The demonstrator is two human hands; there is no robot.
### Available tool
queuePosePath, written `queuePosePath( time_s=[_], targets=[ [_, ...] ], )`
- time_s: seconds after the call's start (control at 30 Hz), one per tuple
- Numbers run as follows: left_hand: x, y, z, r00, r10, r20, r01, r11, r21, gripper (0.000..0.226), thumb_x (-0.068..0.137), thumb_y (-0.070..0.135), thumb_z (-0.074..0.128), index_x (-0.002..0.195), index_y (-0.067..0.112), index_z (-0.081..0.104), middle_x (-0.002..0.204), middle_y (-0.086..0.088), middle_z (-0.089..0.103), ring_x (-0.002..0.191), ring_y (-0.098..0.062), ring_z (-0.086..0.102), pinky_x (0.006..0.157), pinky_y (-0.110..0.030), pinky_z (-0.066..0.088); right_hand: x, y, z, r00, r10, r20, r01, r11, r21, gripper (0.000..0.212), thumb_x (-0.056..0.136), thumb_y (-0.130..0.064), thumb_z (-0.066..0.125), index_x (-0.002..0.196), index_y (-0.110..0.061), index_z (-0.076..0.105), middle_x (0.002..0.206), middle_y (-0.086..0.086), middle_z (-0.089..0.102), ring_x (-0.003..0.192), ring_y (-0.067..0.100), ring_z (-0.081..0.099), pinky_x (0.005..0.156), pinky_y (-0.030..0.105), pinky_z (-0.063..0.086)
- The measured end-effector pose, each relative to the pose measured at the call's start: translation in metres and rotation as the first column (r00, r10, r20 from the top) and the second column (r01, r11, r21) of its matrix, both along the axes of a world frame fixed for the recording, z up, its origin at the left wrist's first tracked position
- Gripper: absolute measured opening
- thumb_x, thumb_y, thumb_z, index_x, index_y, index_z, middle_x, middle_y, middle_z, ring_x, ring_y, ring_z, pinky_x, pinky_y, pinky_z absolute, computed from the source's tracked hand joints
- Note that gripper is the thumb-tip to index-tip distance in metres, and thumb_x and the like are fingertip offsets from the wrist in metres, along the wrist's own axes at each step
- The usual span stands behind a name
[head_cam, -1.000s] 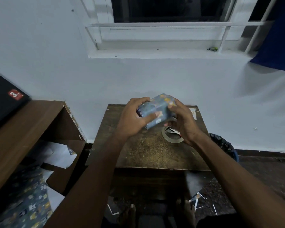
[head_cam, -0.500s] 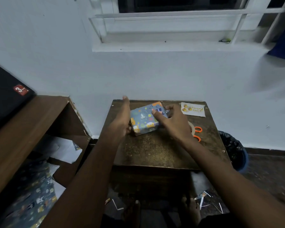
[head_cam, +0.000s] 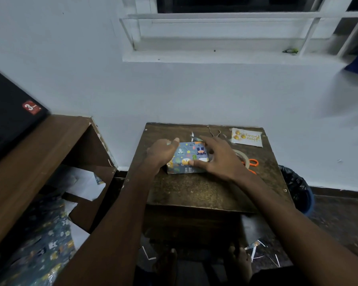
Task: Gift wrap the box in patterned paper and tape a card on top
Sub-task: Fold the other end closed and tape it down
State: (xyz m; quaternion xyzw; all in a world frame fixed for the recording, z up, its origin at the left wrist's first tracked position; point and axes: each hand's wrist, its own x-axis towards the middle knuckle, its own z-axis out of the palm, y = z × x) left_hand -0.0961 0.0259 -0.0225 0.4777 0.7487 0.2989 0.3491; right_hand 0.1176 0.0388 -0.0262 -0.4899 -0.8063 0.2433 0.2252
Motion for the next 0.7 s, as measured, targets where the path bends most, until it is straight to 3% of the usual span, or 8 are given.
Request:
queuePosePath(
  time_s=[0.1, 0.23, 0.3, 0.37, 0.47, 0.57, 0.63, 0.7],
  targets=[
    [-0.002, 0.001, -0.001, 0.999, -0.026, 0.018, 0.026, 0.999, 0.042, 0.042, 0.107, 0.051, 0.051, 0.089, 0.015, 0.065, 0.094, -0.012, 0.068, 0.090, -0.026, 0.064, 0.085, -0.045, 0.052, 0.002, 0.003, -0.003, 0.999, 0.043, 0.002, -0.043, 0.999, 0.028, 0.087, 0.078, -0.068, 0.079, 0.150, -0.027, 0.054, 0.135, -0.001, 0.058, 0.127, 0.019, 0.045, 0.108, 0.042, 0.040],
    [-0.011, 0.000, 0.005, 0.999, -0.036, -0.026, 0.036, 0.999, 0.000, 0.047, 0.105, 0.045, 0.058, 0.091, 0.003, 0.072, 0.095, -0.016, 0.073, 0.088, -0.023, 0.063, 0.080, -0.037, 0.049, 0.000, 0.008, -0.002, 0.998, 0.015, -0.061, -0.016, 1.000, -0.010, 0.089, 0.072, -0.063, 0.087, 0.147, -0.025, 0.056, 0.127, -0.001, 0.054, 0.116, 0.016, 0.053, 0.096, 0.032, 0.045],
    [-0.018, 0.000, 0.013, 0.979, -0.039, -0.198, 0.029, 0.998, -0.056, 0.053, 0.096, 0.058, 0.059, 0.091, 0.008, 0.075, 0.094, -0.011, 0.075, 0.093, -0.028, 0.068, 0.080, -0.033, 0.047, -0.002, 0.008, -0.002, 0.991, -0.104, -0.082, 0.106, 0.994, 0.028, 0.083, 0.074, -0.054, 0.090, 0.143, -0.022, 0.057, 0.125, 0.002, 0.052, 0.108, 0.015, 0.057, 0.089, 0.030, 0.046],
    [-0.025, -0.003, 0.020, 0.933, -0.030, -0.359, -0.010, 0.994, -0.109, 0.058, 0.088, 0.068, 0.057, 0.090, 0.014, 0.078, 0.087, -0.001, 0.079, 0.094, -0.024, 0.072, 0.081, -0.031, 0.049, -0.004, 0.005, -0.001, 0.975, -0.202, -0.087, 0.212, 0.968, 0.134, 0.063, 0.080, -0.040, 0.088, 0.134, -0.018, 0.064, 0.119, 0.004, 0.060, 0.103, 0.018, 0.061, 0.086, 0.030, 0.047],
    [-0.025, -0.004, 0.021, 0.961, -0.079, -0.265, 0.044, 0.990, -0.137, 0.040, 0.098, 0.051, 0.064, 0.083, 0.017, 0.079, 0.066, 0.006, 0.076, 0.069, -0.013, 0.071, 0.083, -0.033, 0.059, -0.011, -0.001, 0.003, 0.987, -0.111, -0.115, 0.117, 0.992, 0.049, 0.028, 0.093, -0.018, 0.075, 0.122, -0.017, 0.075, 0.102, -0.003, 0.075, 0.090, 0.009, 0.068, 0.085, 0.035, 0.059],
    [-0.022, -0.003, 0.019, 0.980, -0.093, -0.176, 0.087, 0.995, -0.038, 0.027, 0.100, 0.033, 0.069, 0.117, 0.012, 0.068, 0.078, -0.002, 0.073, 0.062, -0.015, 0.064, 0.065, -0.035, 0.056, -0.013, -0.003, 0.001, 0.990, -0.067, -0.128, 0.063, 0.998, -0.030, 0.026, 0.098, -0.012, 0.068, 0.121, -0.019, 0.077, 0.101, -0.008, 0.078, 0.087, 0.000, 0.069, 0.078, 0.023, 0.059],
    [-0.021, -0.003, 0.021, 0.993, -0.113, -0.040, 0.112, 0.994, -0.019, 0.042, 0.101, 0.018, 0.068, 0.141, 0.015, 0.054, 0.101, -0.006, 0.073, 0.074, -0.015, 0.064, 0.058, -0.029, 0.049, -0.011, -0.002, 0.001, 0.982, -0.081, -0.169, 0.069, 0.995, -0.076, 0.025, 0.098, -0.013, 0.067, 0.119, -0.020, 0.078, 0.100, -0.010, 0.078, 0.086, 0.000, 0.070, 0.076, 0.018, 0.057],
    [-0.019, -0.005, 0.022, 0.989, -0.141, 0.045, 0.141, 0.990, 0.001, 0.049, 0.104, 0.008, 0.063, 0.150, 0.011, 0.049, 0.126, -0.009, 0.070, 0.096, -0.017, 0.064, 0.058, -0.025, 0.051, -0.010, -0.002, 0.001, 0.973, -0.096, -0.209, 0.072, 0.990, -0.122, 0.022, 0.097, -0.011, 0.069, 0.115, -0.018, 0.078, 0.096, -0.008, 0.078, 0.083, 0.002, 0.072, 0.079, 0.027, 0.062]
  ],
)
